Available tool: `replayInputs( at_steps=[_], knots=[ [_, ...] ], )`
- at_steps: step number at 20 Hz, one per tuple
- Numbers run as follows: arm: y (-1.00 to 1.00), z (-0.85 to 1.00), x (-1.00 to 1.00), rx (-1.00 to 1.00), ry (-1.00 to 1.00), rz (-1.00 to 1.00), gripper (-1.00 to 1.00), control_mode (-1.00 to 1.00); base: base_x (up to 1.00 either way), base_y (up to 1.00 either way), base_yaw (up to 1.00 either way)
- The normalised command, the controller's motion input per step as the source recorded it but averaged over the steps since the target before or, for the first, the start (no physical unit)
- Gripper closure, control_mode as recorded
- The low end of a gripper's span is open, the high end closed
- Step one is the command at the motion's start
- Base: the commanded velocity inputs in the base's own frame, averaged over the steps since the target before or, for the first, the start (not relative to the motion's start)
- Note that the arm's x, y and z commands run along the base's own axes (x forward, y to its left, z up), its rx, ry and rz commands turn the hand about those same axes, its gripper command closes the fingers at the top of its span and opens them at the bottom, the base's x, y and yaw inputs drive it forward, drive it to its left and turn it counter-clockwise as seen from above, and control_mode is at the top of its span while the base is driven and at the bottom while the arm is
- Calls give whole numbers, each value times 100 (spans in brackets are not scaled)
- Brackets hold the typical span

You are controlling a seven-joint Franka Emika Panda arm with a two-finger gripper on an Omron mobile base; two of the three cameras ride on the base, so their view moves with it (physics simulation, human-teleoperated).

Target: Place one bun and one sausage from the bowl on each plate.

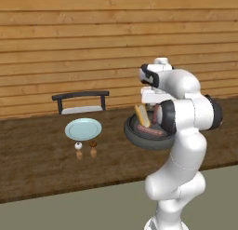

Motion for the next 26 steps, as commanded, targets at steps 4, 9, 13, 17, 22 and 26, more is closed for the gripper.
replayInputs(
  at_steps=[4, 9, 13, 17, 22, 26],
  knots=[
    [4, -61, 34, -5, -11, -18, -100, -100, 0, 0, 0],
    [0, -52, 20, -9, -22, -21, -100, -100, 0, 0, 0],
    [0, -24, 0, -8, -35, -19, -100, -100, 0, 0, 0],
    [0, -8, -24, -3, -37, -12, -100, -100, 0, 0, 0],
    [-1, -21, 3, -2, -19, -13, -100, -100, 0, 0, 0],
    [0, -2, 50, 0, -1, -9, -100, -100, 0, 0, 0]
  ],
)
